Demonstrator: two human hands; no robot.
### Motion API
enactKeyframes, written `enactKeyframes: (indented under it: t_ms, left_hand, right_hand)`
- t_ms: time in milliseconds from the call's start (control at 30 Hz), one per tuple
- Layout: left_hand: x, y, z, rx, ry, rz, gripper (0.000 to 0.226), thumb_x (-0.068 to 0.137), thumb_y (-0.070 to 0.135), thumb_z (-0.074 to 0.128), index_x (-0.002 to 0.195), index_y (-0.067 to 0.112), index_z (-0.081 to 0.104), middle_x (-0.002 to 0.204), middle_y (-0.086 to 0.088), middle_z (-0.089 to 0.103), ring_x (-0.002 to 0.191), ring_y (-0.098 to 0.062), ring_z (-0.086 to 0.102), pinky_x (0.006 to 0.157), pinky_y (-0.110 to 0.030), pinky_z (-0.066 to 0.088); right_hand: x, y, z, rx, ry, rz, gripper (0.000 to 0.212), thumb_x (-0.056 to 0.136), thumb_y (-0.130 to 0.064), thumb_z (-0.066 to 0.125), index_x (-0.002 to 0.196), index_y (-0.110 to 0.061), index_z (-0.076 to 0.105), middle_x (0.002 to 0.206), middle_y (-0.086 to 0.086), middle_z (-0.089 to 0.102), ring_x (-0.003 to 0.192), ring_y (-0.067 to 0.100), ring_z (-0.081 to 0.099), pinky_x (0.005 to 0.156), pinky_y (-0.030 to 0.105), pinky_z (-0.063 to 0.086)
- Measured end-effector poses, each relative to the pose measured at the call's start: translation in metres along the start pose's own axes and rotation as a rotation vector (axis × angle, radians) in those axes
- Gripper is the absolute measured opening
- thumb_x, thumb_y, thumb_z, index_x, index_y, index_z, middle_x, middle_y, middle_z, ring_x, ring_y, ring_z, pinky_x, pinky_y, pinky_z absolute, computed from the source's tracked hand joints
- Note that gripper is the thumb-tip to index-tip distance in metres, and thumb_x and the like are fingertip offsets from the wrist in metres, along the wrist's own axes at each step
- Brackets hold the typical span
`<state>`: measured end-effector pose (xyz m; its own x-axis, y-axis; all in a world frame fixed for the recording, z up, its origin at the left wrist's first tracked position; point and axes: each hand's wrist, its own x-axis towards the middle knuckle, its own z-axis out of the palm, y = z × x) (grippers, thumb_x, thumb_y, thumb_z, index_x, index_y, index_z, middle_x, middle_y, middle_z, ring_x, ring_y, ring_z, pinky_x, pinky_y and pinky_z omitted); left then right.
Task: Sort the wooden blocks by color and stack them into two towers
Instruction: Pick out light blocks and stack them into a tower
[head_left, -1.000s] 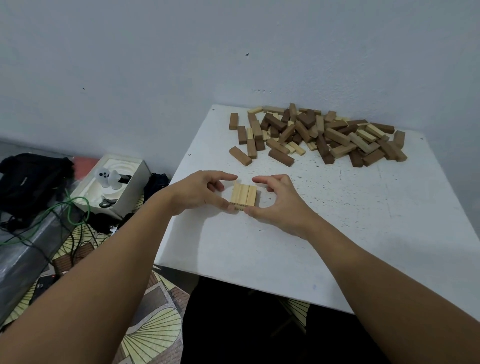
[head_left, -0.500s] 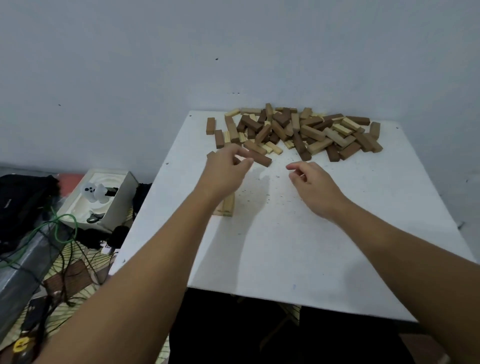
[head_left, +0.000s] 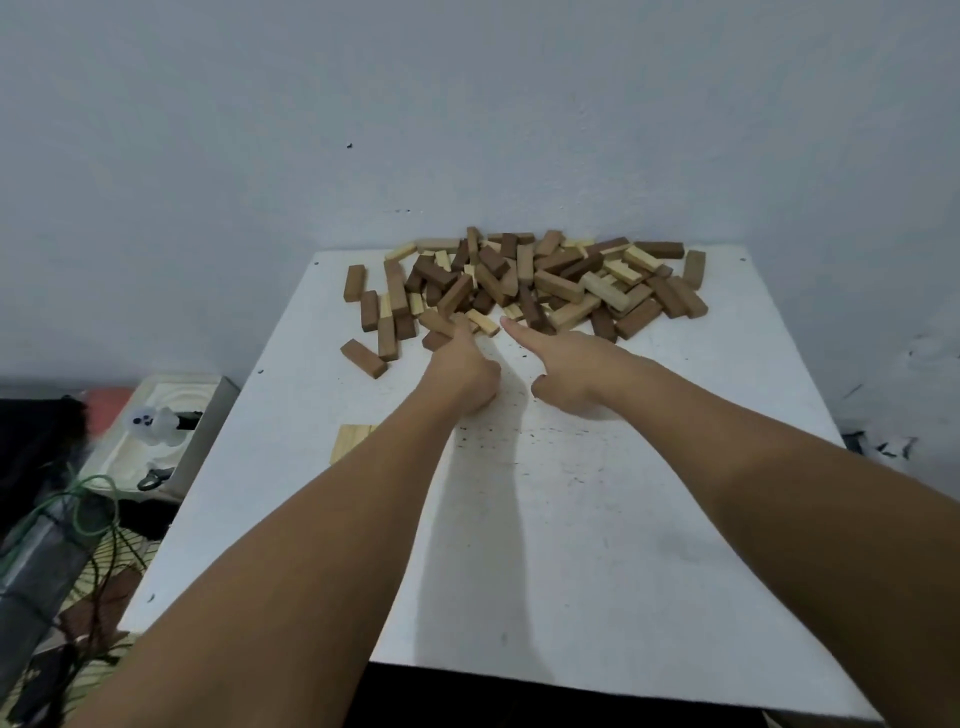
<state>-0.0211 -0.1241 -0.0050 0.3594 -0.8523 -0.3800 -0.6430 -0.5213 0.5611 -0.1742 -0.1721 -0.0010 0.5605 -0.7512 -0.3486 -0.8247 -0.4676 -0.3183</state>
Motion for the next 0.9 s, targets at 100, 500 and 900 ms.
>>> enactKeyframes:
  t_ms: [100,500,900]
  left_hand:
    - [0.008,-0.003,0.0,-0.085,-0.001,-0.034,0.084,0.1,0.012,0.045,0.165,0.029,-0.006,0.114,-0.022,0.067,0.064,-0.025,0.064,0.038,-0.024,0.044]
    - [-0.002,-0.011,0.005,-0.043,0.056,0.093,0.062,0.101,0.015,0.045,0.158,0.033,0.027,0.127,0.003,0.056,0.095,-0.026,0.065,0.064,-0.034,0.053]
    - [0.005,-0.017,0.007,-0.149,0.054,0.057,0.055,0.1,0.0,0.036,0.141,0.034,0.054,0.114,-0.008,0.061,0.092,-0.035,0.071,0.079,-0.053,0.063]
  right_hand:
    - [0.014,-0.003,-0.007,-0.059,-0.051,0.008,0.087,0.1,-0.02,0.046,0.156,-0.058,-0.009,0.143,0.015,0.055,0.079,0.026,0.062,0.073,0.04,0.057]
    - [0.012,0.002,0.015,-0.053,0.144,0.007,0.07,0.1,-0.025,0.041,0.16,-0.048,0.011,0.094,0.009,0.062,0.076,0.026,0.057,0.055,0.034,0.038]
    - [0.018,0.002,0.022,-0.077,0.271,0.007,0.056,0.099,-0.025,0.041,0.152,-0.038,0.03,0.087,0.004,0.058,0.07,0.025,0.055,0.053,0.033,0.037]
